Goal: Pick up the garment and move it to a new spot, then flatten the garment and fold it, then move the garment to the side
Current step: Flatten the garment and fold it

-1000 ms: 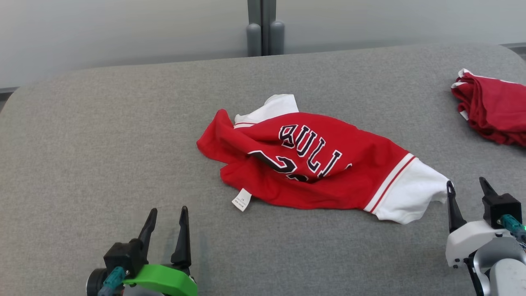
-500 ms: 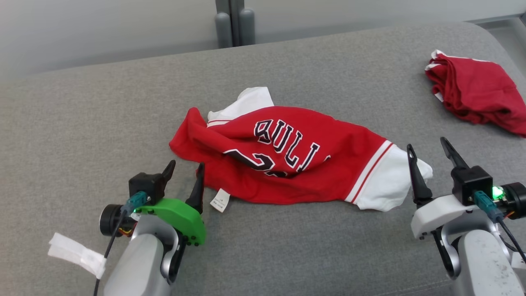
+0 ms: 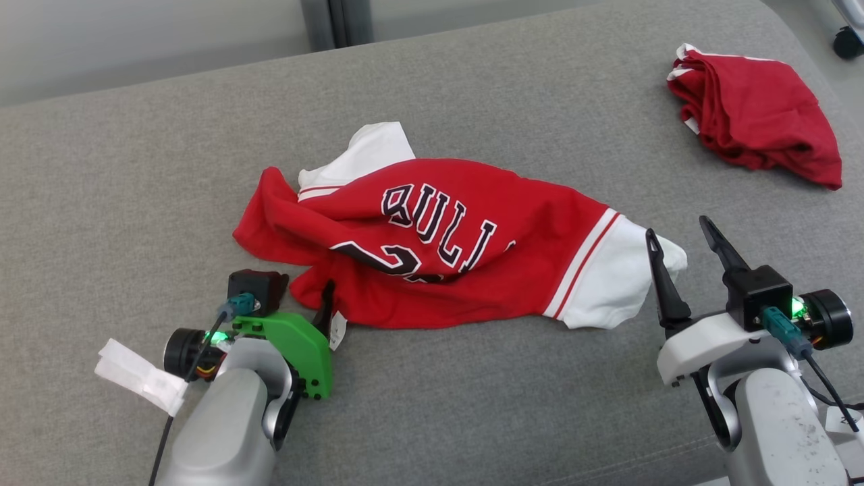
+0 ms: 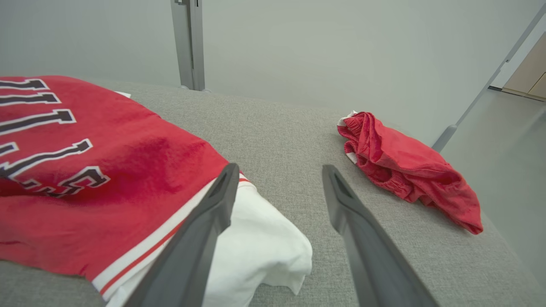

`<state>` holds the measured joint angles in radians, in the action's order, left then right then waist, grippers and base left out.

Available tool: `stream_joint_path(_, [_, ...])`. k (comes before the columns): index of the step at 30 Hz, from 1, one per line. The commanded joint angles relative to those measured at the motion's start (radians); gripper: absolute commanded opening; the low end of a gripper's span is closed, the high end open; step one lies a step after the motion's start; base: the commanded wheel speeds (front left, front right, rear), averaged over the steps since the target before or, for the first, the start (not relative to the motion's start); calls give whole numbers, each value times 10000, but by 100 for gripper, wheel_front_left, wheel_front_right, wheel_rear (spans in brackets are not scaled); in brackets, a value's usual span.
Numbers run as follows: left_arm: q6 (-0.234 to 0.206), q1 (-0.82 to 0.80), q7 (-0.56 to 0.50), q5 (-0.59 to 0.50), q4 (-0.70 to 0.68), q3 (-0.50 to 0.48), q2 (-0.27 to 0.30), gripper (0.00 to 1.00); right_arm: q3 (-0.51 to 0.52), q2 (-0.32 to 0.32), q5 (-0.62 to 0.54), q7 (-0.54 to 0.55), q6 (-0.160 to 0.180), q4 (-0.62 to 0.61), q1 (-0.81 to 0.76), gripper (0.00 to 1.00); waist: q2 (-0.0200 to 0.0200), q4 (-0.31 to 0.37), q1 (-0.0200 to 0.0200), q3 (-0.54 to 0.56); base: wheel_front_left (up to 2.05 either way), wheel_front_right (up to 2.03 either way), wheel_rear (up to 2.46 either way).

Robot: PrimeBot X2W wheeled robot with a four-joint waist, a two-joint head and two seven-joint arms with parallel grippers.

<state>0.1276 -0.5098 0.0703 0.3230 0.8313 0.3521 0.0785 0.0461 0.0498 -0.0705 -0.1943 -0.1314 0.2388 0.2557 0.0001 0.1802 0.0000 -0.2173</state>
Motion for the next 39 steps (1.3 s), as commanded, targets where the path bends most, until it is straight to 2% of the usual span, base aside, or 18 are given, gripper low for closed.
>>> stream_joint_path(1, [44,-107,-50,136,87,85,52,82,39,21,57,-87,15,33,21,100,-1,-10,0,-11,0,0,0])
stream_joint_path(2, [45,-124,-15,178,97,178,55,49,50,21,75,-100,15,46,29,100,-1,-21,0,-11,0,0,0])
stream_joint_path(3, [46,-144,71,186,94,214,80,37,56,20,107,-104,15,55,43,100,-1,-33,0,-9,0,0,0])
stream_joint_path(5, [44,-155,255,253,110,208,111,0,41,20,130,-142,15,84,71,100,-1,-59,0,6,0,0,0])
stream_joint_path(9, [37,-144,664,390,129,174,64,0,115,21,143,-200,15,138,57,100,-1,-217,0,86,0,0,0])
stream_joint_path(16, [-507,274,1760,813,-441,-565,211,0,455,22,85,-297,15,198,-107,100,-1,-744,0,381,0,0,0])
stream_joint_path(21, [-845,1086,1943,1064,-1272,-1211,340,0,595,23,221,-339,15,210,-262,100,-1,-1095,0,518,0,0,0])
stream_joint_path(28, [-1034,2316,1957,1354,-1928,-1922,286,0,674,23,590,-442,15,465,-443,100,-1,-1307,0,669,0,0,0])
stream_joint_path(29, [-1042,2452,1958,1388,-1989,-2013,239,21,670,23,640,-457,15,500,-468,100,-1,-1315,0,693,0,0,0])
stream_joint_path(31, [-999,2727,1959,1433,-2048,-2165,168,100,657,23,737,-488,15,588,-554,100,-1,-1321,0,755,0,0,0])
stream_joint_path(39, [-786,3467,1951,1001,-3001,-2794,91,100,679,21,956,-611,16,875,-871,100,-1,-1328,0,1107,0,0,0])
